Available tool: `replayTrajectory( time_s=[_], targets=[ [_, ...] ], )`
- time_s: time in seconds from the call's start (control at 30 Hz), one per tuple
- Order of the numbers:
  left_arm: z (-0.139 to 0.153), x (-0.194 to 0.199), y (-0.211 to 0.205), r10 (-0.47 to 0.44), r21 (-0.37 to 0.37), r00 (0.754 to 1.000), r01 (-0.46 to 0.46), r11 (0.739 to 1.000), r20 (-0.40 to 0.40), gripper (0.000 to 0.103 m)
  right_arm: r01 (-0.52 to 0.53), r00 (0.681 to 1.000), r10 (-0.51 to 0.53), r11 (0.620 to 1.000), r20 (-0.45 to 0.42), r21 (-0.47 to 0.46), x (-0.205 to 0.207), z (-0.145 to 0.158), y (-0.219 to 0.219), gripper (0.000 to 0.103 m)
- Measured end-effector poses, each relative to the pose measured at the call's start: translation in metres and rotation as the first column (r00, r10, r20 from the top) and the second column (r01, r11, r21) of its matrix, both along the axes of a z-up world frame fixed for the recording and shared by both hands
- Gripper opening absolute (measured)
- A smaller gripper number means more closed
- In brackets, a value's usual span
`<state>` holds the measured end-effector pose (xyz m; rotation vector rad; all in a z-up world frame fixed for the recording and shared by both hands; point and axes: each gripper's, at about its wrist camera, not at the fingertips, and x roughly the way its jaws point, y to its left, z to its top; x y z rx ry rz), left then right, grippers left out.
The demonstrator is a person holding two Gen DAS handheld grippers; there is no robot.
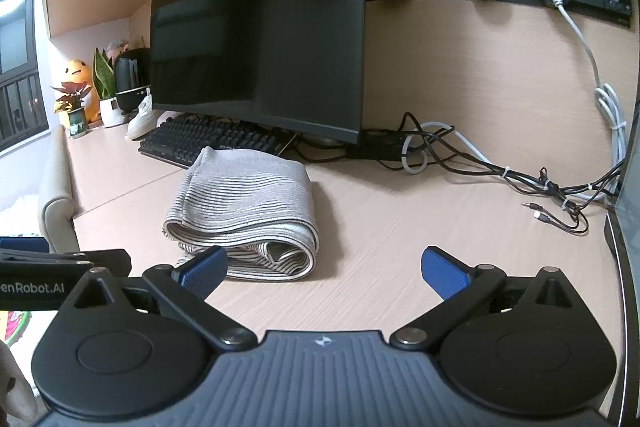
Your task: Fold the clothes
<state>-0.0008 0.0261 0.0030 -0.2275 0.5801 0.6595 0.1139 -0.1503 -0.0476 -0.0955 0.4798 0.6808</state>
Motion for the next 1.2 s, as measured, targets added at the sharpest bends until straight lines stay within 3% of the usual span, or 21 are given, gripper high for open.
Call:
replayTrajectory(
  time_s=[0.3,1.2],
  targets=[
    [-0.011,0.007,0.0,0.002,-0.056,0.999,-0.004,0.998,-0.042,0.103,0.003,0.999,-0.004,0.999,-0.033,-0.039,0.006,-0.008,-0.001,0.103],
    [-0.014,0.024,-0.003,0.035,-0.053,0.996,-0.04,0.998,-0.082,0.103,-0.026,0.996,0.023,0.999,-0.088,-0.039,0.025,-0.016,-0.006,0.103]
  ],
)
